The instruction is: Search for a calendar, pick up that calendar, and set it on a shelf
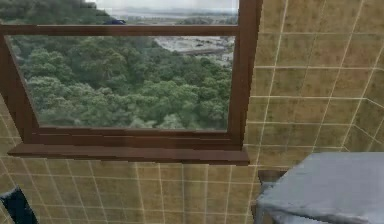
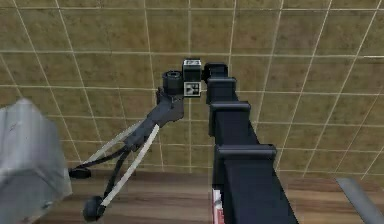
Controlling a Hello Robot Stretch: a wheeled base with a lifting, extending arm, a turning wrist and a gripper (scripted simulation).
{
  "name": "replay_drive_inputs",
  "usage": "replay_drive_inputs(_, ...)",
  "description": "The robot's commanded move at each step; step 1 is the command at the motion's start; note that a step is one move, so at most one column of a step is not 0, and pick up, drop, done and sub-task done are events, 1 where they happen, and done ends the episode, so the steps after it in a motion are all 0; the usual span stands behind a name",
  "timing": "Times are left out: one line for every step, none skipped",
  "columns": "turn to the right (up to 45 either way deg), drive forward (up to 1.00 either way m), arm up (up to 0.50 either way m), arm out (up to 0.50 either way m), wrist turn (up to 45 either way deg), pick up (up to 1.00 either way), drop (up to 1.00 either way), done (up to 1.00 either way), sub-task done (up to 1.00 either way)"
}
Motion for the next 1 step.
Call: replay_drive_inputs(0.0, 0.0, 0.0, 0.0, 45.0, 0.0, 0.0, 0.0, 0.0)
